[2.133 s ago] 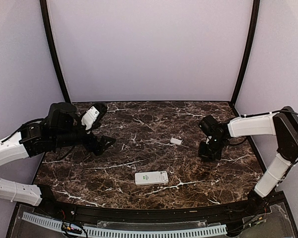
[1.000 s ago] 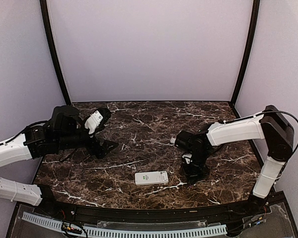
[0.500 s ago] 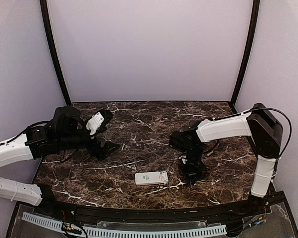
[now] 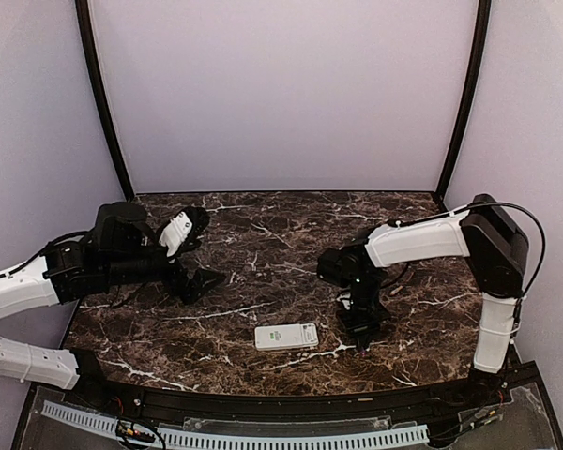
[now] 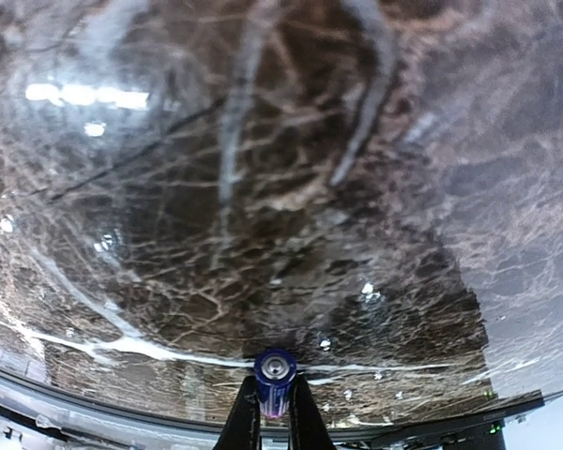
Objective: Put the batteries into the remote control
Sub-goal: Pick up the battery at the center of the board.
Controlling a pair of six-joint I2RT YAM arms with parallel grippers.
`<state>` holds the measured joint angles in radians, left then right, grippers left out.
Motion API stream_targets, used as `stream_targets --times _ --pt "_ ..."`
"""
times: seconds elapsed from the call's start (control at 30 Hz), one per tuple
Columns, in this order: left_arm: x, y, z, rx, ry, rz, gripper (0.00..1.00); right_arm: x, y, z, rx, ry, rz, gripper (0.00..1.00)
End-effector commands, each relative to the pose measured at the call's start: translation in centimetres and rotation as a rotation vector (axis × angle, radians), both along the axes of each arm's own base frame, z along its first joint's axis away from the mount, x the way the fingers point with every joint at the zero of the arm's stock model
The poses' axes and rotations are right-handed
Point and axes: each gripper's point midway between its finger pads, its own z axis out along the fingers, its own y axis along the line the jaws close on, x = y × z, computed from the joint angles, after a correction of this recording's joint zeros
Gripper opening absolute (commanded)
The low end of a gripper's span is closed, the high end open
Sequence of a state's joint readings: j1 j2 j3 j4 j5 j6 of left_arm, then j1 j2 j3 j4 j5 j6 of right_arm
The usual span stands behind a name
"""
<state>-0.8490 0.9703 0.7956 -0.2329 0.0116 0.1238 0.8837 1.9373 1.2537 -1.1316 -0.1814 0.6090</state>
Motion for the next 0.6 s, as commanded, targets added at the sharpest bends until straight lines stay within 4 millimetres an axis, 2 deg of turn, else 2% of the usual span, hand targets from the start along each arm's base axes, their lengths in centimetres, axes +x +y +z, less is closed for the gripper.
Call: stream_targets --times 0.0,0.1,0.2,0.27,0.37,0.43,0.57 --pt "-0.4 0.2 0.2 -0.013 -0.022 -0.017 0.98 2.4 3.0 2.0 0.151 -0.141 0.103 0.0" --pt "-0.3 0.3 0.3 -0.015 -0.031 -0.012 0.98 3.6 6.3 6.8 0.368 -0.32 0.252 0.0" --pt "-0.3 0.3 0.3 -0.013 -0.037 -0.014 0.98 2.6 10.4 12.5 0.638 -0.52 0.46 0.0" --pt "-0.3 0.3 0.3 -0.014 -0.041 -0.015 0.98 1.9 12.0 16.0 0.788 -0.64 0.545 0.0" --pt "-0.4 0.3 0.5 -0.021 -0.053 -0.017 0.98 0.9 13.2 20.2 0.951 -0.773 0.632 0.0" --pt "-0.5 0.3 0.6 -0.029 -0.061 -0.027 0.98 0.3 13.6 22.2 1.018 -0.838 0.672 0.0" --pt "-0.8 0.2 0.7 -0.041 -0.07 -0.045 0.98 -0.2 13.9 24.6 1.072 -0.899 0.698 0.0"
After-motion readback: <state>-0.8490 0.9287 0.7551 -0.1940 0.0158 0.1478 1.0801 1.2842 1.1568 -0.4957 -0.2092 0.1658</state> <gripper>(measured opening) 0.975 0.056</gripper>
